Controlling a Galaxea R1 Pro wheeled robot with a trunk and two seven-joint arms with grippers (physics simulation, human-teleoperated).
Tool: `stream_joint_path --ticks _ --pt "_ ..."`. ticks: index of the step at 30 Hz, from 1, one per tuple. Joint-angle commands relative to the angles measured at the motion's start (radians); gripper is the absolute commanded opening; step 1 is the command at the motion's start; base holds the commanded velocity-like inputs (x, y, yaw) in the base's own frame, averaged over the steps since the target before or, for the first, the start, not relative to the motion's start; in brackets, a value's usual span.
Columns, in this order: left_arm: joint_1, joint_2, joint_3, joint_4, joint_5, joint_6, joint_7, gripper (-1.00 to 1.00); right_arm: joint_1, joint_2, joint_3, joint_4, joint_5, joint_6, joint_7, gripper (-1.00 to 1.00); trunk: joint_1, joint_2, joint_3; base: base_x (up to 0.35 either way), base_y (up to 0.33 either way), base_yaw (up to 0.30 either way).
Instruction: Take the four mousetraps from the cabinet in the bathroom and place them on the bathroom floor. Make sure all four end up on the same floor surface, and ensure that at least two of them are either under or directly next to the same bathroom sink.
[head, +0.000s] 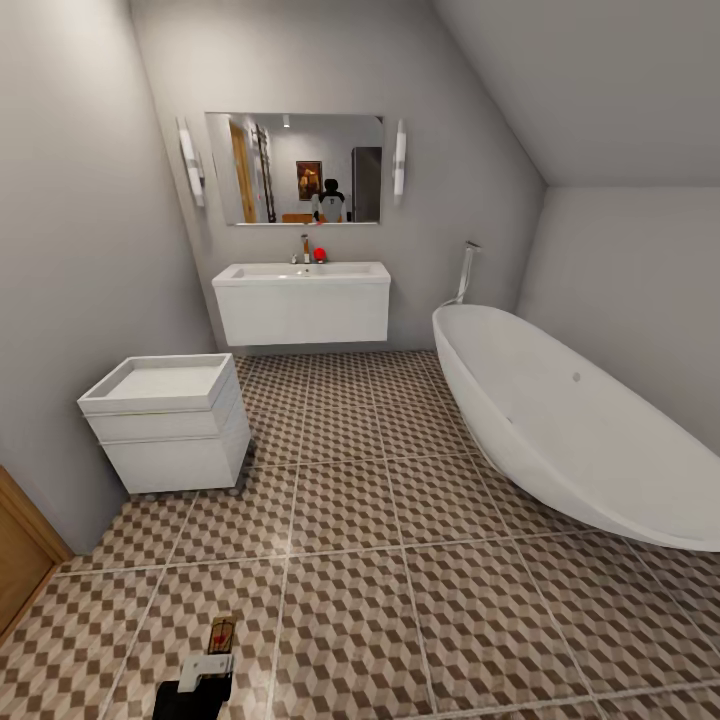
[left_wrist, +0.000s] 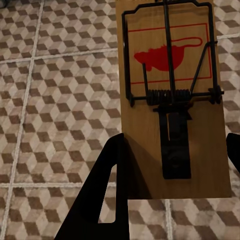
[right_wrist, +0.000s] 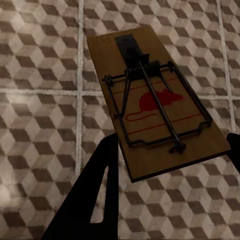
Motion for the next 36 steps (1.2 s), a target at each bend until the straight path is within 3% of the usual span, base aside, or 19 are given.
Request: stream_joint_path --ticks 1,2,8,10,16,20,24,36 --pt "-0.001 0.0 -0.006 0.002 -0.006 -0.003 0.008 -1.0 -0.001 0.009 0.006 0.001 0.001 -0.001 -0.008 -1.0 0.0 0.0 -0.001 0.0 0.0 0.0" --pt "-0.001 0.0 -0.006 0.002 -0.006 -0.002 0.008 -1.0 -0.001 0.028 0.006 0.0 0.001 -0.001 -0.008 -1.0 0.0 0.0 -0.001 0.0 0.0 0.0" --pt "-0.001 0.0 -0.006 0.002 -0.006 -0.001 0.008 -1.0 -0.001 0.061 0.003 -0.021 0.004 -0.009 -0.013 -1.0 0.0 0.0 -0.001 0.0 0.0 0.0" --pt "-0.001 0.0 -0.006 0.002 -0.006 -0.001 0.008 -1.0 -0.001 0.06 0.002 -0.054 0.004 -0.018 -0.013 -1.0 0.0 0.0 -0.001 0.0 0.0 0.0" --pt "-0.001 0.0 -0.006 0.002 -0.006 -0.002 0.008 -1.0 -0.001 0.056 0.002 -0.306 0.009 -0.025 -0.014 -1.0 0.0 0.0 -0.001 0.0 0.0 0.0" --pt "-0.001 0.0 -0.006 0.002 -0.006 -0.003 0.008 -1.0 -0.001 0.055 0.002 -0.325 0.009 -0.026 -0.013 -1.0 0.0 0.0 -0.001 0.0 0.0 0.0" --pt "-0.001 0.0 -0.006 0.002 -0.006 -0.003 0.005 -1.0 -0.001 0.032 0.006 -0.333 0.008 -0.033 -0.008 -1.0 0.0 0.0 -0.001 0.0 0.0 0.0" --pt "-0.001 -0.001 -0.006 0.002 -0.006 -0.003 0.003 -1.0 -0.001 0.026 0.006 -0.326 0.008 -0.035 -0.01 -1.0 0.0 0.0 -0.001 0.106 0.0 0.0"
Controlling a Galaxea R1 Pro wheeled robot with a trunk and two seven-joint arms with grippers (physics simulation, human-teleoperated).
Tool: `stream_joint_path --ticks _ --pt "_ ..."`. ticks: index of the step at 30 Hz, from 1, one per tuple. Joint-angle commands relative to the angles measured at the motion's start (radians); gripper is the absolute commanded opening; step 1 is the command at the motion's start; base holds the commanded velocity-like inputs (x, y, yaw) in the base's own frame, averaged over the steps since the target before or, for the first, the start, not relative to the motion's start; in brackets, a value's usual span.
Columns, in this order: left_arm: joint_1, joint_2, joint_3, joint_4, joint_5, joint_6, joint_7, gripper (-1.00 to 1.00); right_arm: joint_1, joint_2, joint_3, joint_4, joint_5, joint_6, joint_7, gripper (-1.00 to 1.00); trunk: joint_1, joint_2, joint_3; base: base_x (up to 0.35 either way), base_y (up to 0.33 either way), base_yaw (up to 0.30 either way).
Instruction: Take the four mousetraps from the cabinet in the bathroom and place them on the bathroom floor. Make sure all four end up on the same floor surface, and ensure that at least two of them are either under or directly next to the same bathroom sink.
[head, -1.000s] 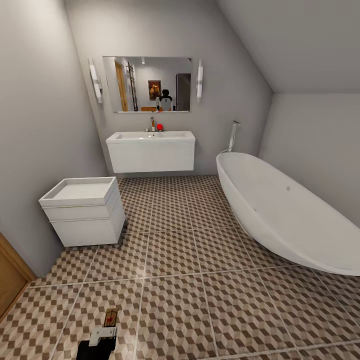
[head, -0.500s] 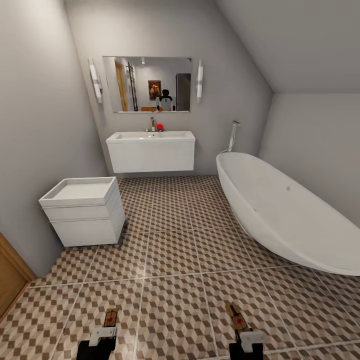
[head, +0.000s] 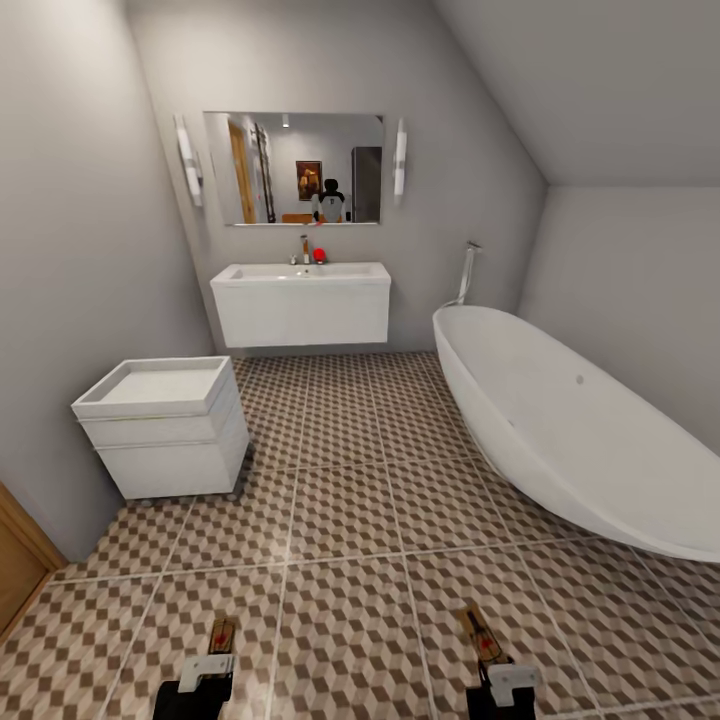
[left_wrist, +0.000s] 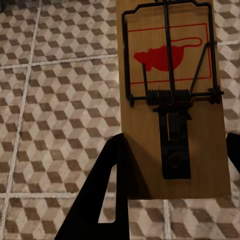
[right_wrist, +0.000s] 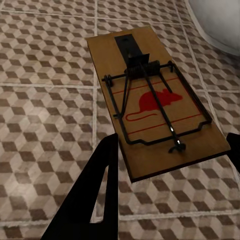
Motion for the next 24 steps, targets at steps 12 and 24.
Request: stream_joint_path --ticks 12,24 --pt "-0.001 -0.002 -0.006 0.002 -0.006 -0.003 0.008 -1.0 -0.001 0.001 0.005 0.003 0.003 -0.001 -0.012 -1.0 0.0 0.0 -0.001 0.204 -0.063 0.001" --pt "-0.001 -0.002 -0.006 0.002 -0.006 -0.002 0.008 -1.0 -0.001 0.001 0.006 0.003 0.003 -0.001 -0.012 -1.0 0.0 0.0 -0.001 0.148 -0.132 0.188"
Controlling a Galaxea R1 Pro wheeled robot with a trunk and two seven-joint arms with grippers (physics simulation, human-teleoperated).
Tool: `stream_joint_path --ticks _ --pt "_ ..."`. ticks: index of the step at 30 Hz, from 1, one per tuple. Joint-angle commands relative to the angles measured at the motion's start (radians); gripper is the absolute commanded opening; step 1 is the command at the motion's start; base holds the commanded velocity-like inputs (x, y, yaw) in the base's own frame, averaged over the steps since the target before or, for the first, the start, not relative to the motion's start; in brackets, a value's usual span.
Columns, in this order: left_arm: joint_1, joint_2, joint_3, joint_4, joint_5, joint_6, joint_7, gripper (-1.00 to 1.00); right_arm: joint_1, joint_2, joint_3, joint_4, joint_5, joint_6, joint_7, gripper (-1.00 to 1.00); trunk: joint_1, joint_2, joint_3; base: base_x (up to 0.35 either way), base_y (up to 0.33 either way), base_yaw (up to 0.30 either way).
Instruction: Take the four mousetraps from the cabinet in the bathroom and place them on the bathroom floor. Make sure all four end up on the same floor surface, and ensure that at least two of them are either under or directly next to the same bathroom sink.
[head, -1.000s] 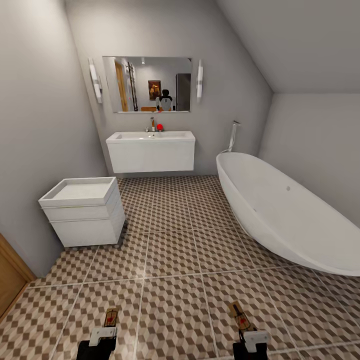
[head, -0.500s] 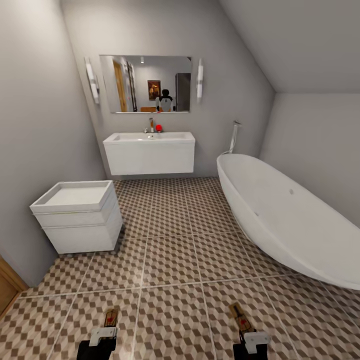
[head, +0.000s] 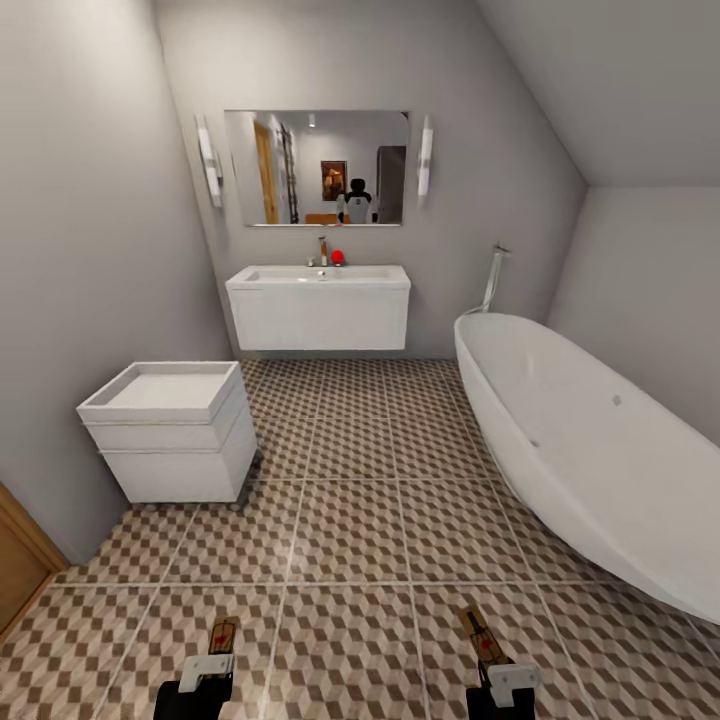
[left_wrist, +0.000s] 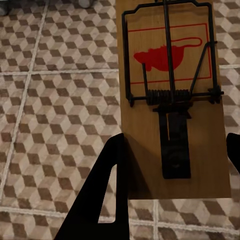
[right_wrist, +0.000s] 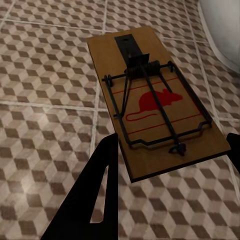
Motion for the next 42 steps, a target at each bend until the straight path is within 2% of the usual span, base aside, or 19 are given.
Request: stream_joint_path --ticks 1,36,42 --pt "-0.001 -0.001 -0.006 0.002 -0.006 -0.003 0.008 -1.0 -0.001 -0.001 0.006 0.001 0.003 -0.001 -0.009 -1.0 0.0 0.0 -0.001 0.041 -0.04 0.054" --pt "-0.001 0.001 -0.006 0.002 -0.006 -0.003 0.009 -1.0 -0.001 0.001 0.006 0.013 0.0 0.003 -0.008 -1.0 0.0 0.0 -0.001 0.003 -0.002 0.003" --pt "-0.001 0.008 -0.006 0.002 -0.006 -0.003 0.009 -1.0 -0.001 -0.001 0.006 0.138 0.0 0.009 -0.008 -1.0 0.0 0.0 -0.001 0.0 0.0 0.0"
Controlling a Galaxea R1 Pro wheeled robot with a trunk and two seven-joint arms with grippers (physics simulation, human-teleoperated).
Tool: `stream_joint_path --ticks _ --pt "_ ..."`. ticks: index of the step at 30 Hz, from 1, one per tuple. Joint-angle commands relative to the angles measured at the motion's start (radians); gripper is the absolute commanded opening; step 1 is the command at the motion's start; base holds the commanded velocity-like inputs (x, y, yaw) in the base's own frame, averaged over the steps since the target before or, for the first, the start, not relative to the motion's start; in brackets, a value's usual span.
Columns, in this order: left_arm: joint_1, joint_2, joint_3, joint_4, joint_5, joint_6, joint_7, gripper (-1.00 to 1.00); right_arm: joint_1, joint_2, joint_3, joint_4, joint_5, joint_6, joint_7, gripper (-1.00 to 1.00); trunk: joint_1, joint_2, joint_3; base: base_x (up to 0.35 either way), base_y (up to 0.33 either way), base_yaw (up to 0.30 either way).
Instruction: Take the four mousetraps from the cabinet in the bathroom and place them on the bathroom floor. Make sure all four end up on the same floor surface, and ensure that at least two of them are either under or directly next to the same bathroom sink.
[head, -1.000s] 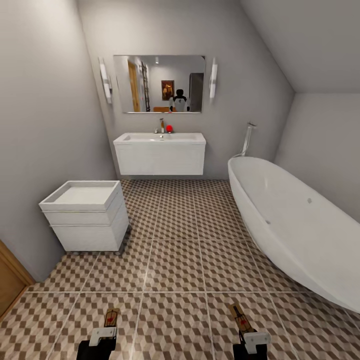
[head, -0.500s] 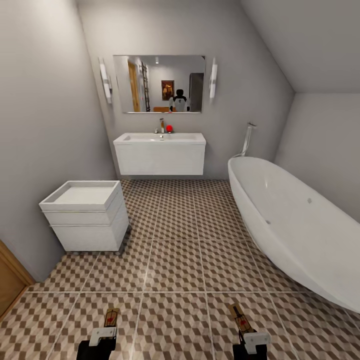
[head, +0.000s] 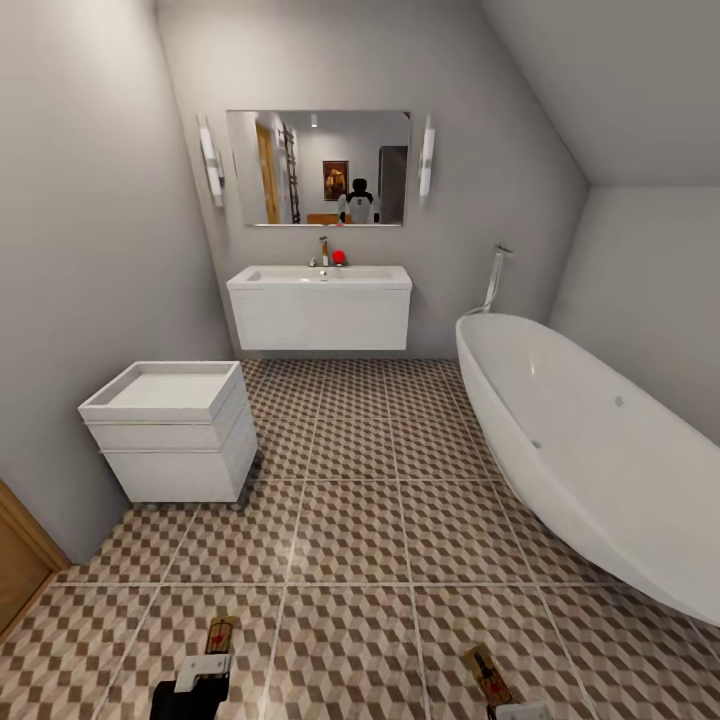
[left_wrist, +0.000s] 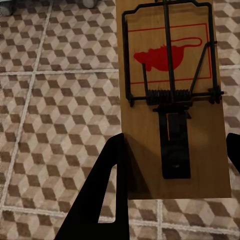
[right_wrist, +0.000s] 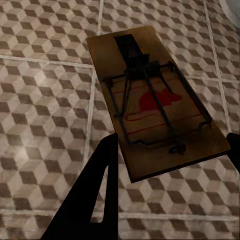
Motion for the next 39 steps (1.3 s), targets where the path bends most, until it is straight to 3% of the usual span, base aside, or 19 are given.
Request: stream_joint_path --ticks 1,5,7,39 --pt "-0.001 0.0 -0.006 0.002 -0.006 -0.003 0.008 -1.0 -0.001 0.001 0.008 0.036 0.003 0.0 -0.009 -1.0 0.0 0.0 -0.001 0.0 0.0 0.0" --pt "-0.001 0.0 -0.006 0.001 -0.006 -0.003 0.007 -1.0 -0.001 0.009 0.008 0.163 0.002 0.002 -0.008 -1.0 0.0 0.0 -0.001 0.0 0.0 0.0" --pt "-0.001 0.0 -0.006 0.001 -0.006 -0.003 0.006 -1.0 -0.001 0.01 0.008 0.182 0.002 0.002 -0.007 -1.0 0.0 0.0 -0.001 0.0 0.0 0.0" --pt "-0.001 -0.001 -0.006 0.001 -0.006 -0.003 0.006 -1.0 -0.001 0.011 0.008 0.193 0.001 0.002 -0.007 -1.0 0.0 0.0 -0.001 0.0 0.0 0.0"
